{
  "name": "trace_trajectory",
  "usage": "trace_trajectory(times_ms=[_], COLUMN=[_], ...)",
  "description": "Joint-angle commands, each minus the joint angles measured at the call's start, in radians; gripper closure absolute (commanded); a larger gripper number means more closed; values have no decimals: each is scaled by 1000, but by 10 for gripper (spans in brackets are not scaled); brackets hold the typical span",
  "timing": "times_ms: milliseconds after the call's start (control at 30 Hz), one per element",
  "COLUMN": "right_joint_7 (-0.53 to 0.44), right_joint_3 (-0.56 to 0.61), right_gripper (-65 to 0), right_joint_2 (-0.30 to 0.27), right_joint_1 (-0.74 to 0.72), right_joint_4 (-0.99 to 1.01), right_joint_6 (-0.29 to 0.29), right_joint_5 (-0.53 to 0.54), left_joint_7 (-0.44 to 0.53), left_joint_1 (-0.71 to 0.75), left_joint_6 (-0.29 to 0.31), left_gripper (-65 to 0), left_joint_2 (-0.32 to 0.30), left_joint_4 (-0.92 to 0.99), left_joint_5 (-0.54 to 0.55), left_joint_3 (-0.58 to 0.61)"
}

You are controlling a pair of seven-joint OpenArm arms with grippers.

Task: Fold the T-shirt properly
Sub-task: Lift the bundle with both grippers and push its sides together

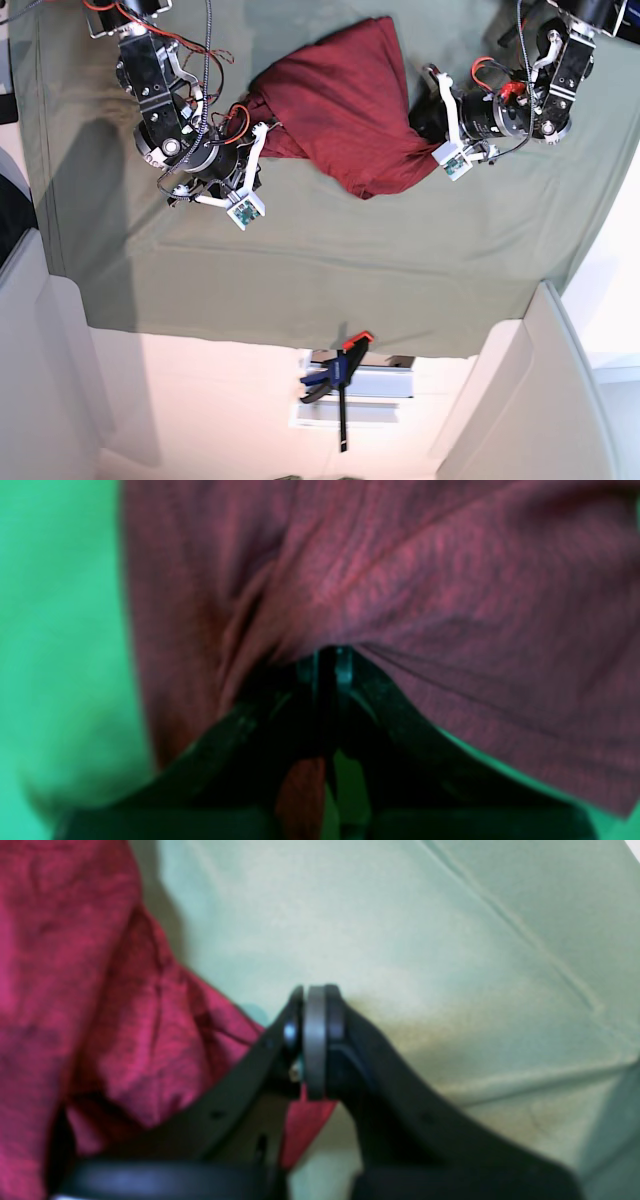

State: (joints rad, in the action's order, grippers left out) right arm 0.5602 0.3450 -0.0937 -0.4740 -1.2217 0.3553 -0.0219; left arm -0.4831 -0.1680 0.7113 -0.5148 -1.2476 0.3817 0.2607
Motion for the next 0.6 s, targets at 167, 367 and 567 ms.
trace_trajectory(times_ms=[167,367,567], right_joint_7=[-42,-32,49], right_joint_3=[-5,-5,-4], right_gripper=[0,0,0], right_joint_2=[11,58,61], right_joint_1=[-36,-31,8], right_joint_4=[48,136,128], right_joint_6=[1,61,116], right_joint_5=[3,4,129], left_joint_7=[-18,-13,-14], left_joint_1=[-125,-145,-145], left_joint_6=[-38,-38,-33], left_gripper=[-44,-45,-45], left_joint_2=[-18,-18,-35], left_joint_4=[132,154,154], left_joint_5=[-49,-50,-49], left_joint_3=[-7,-7,-7])
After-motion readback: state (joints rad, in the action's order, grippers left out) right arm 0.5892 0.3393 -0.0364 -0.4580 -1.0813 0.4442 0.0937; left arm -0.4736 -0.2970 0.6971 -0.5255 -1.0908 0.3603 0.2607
